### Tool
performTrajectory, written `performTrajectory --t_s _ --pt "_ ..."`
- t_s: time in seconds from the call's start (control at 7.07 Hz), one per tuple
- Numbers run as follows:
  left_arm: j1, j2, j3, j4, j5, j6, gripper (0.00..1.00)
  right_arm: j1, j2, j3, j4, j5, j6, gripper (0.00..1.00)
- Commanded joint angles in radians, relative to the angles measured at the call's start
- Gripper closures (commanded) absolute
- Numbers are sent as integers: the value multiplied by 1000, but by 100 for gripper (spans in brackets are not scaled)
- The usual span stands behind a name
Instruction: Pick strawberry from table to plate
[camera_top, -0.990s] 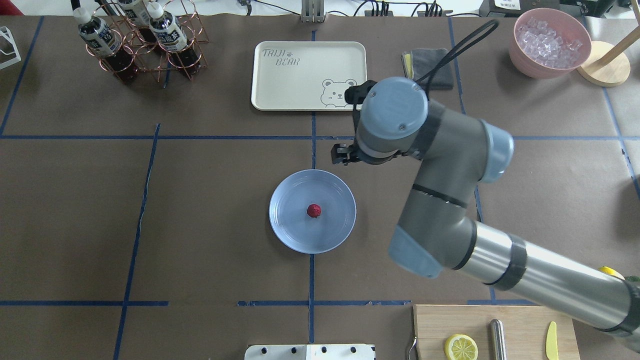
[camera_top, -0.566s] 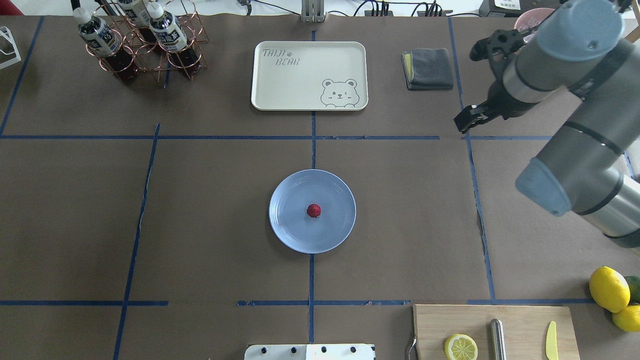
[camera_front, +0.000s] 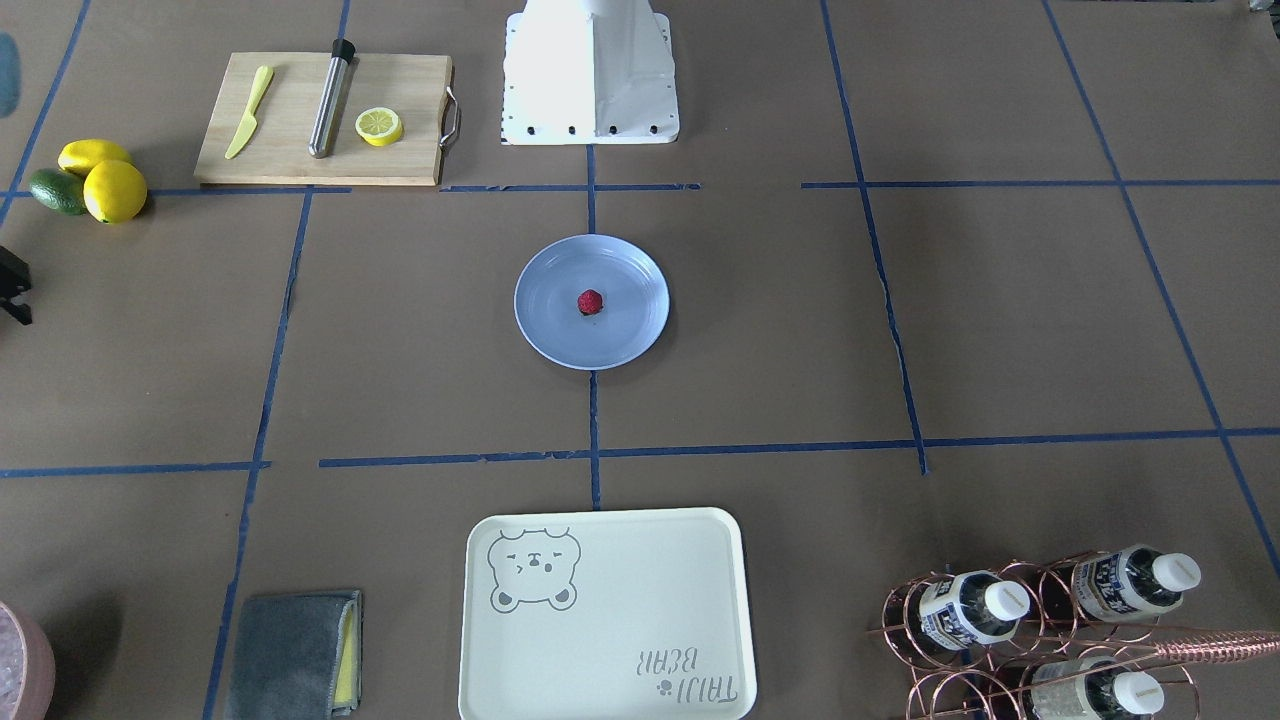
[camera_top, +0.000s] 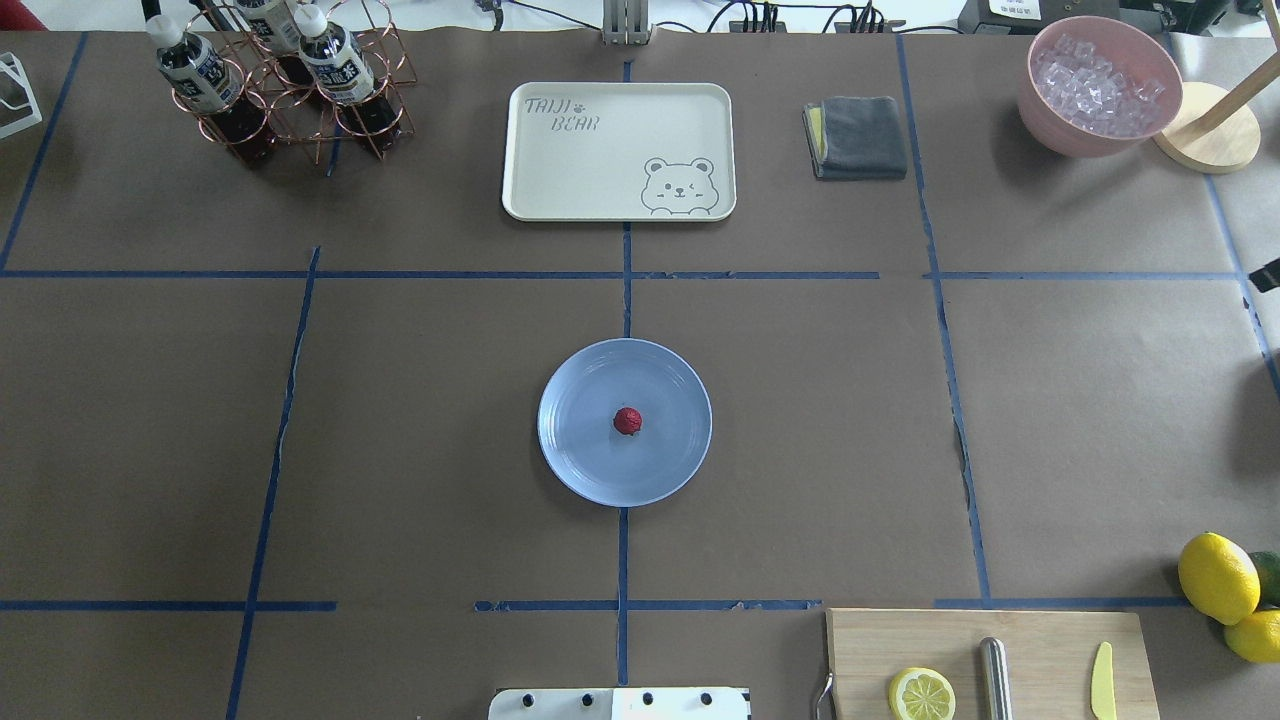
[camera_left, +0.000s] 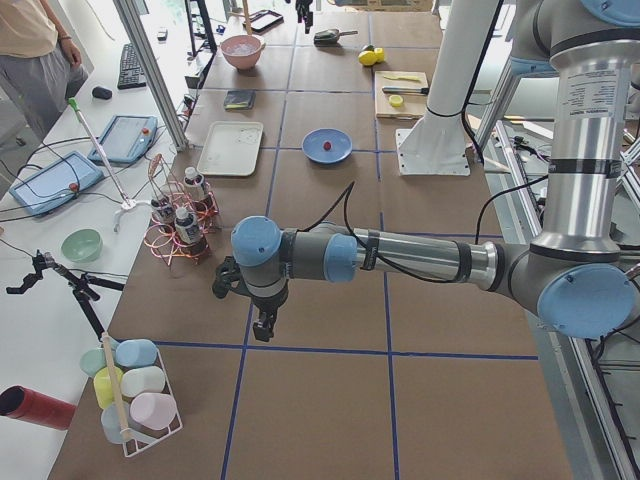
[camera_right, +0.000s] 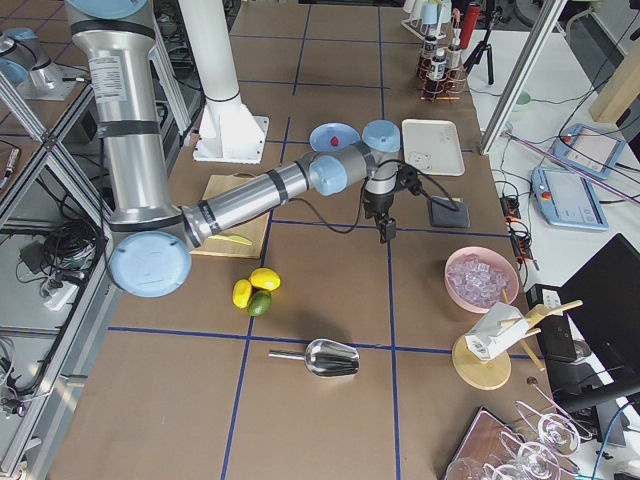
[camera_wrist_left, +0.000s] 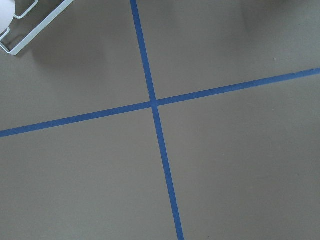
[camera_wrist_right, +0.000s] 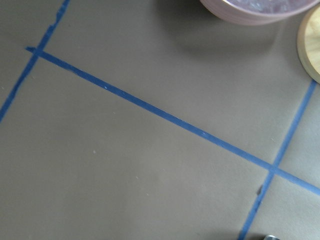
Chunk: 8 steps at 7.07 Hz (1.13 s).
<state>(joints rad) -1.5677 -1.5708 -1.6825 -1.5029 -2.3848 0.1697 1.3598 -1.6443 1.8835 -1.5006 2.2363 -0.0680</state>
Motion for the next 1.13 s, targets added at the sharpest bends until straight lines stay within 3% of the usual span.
performTrajectory --t_s 0.0,0.99 --pt "0 0 -2 1 -1 1 0 145 -123 -24 13 19 -49 0" --pt "0 6 -2 1 -2 4 0 156 -161 -21 14 19 37 0"
